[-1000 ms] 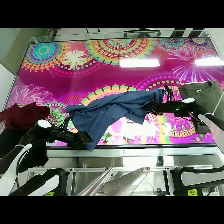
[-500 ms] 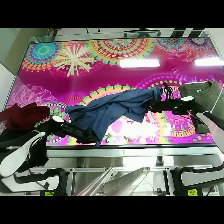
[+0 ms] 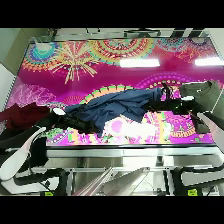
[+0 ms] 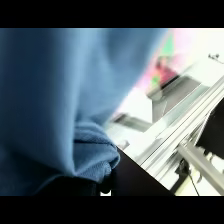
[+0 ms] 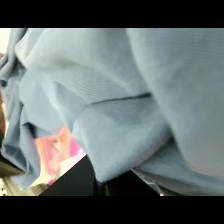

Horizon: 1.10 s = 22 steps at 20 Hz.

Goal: Fold the shirts.

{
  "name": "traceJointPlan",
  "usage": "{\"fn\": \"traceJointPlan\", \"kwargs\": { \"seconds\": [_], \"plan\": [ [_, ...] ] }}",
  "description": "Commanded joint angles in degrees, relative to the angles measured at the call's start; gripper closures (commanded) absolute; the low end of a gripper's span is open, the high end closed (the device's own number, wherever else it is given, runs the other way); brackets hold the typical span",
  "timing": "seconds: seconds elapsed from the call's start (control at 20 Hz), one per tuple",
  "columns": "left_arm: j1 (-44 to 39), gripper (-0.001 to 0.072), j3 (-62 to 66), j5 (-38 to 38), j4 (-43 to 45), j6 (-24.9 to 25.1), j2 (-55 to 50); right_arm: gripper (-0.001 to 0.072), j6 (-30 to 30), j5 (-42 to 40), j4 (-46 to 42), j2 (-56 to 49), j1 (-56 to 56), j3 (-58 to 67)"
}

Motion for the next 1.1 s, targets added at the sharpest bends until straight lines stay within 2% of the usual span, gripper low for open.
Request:
{"fn": "traceJointPlan", "kwargs": {
  "seconds": [0.0, 0.15, 0.3, 0.4, 0.5, 0.6, 0.7, 0.8, 0.95, 1.05],
  "plan": [
    [1.6, 0.0688, 0.3, 2.4, 5.7, -4.7, 7.7, 0.0696, 1.5, 4.4, 0.4, 1.7, -1.0, 0.4],
    [4.8, 0.0688, 0.3, 4.2, 6.3, -5.1, 17.1, 0.0696, 3.3, 10.7, 1.3, 7.1, -5.1, 1.5],
    [11.7, 0.0687, 2.4, 1.6, 4.2, -5.1, 28.0, 0.0696, 3.9, 21.3, 6.3, 15.2, -11.5, 4.9],
    [18.8, 0.0687, 8.8, -1.4, 0.9, -4.7, 35.1, 0.0696, 4.6, 28.0, 14.9, 21.0, -16.1, 9.4],
    [26.8, 0.0687, 18.2, -2.9, -4.5, -3.0, 41.0, 0.0695, 5.4, 31.3, 27.1, 27.3, -20.6, 15.5],
    [36.2, 0.0686, 30.8, -2.6, -9.4, -0.8, 45.4, 0.0695, 5.8, 30.6, 38.0, 32.7, -25.4, 23.7],
    [45.4, 0.0686, 44.2, -2.8, -10.7, 0.6, 46.7, 0.0695, 5.8, 27.2, 44.8, 36.5, -30.5, 34.1],
    [49.5, 0.0685, 56.1, -3.0, -10.6, 0.9, 44.8, 0.0696, 5.8, 22.3, 45.6, 38.9, -34.4, 43.9],
    [47.1, 0.0686, 70.1, -5.2, -10.5, 0.8, 38.2, 0.0695, 5.8, 19.9, 42.7, 40.6, -38.3, 55.4],
    [43.1, 0.0686, 74.5, -8.4, -10.6, -0.2, 33.5, 0.0696, 8.1, 17.2, 29.4, 41.9, -38.4, 57.4]
  ]
}}
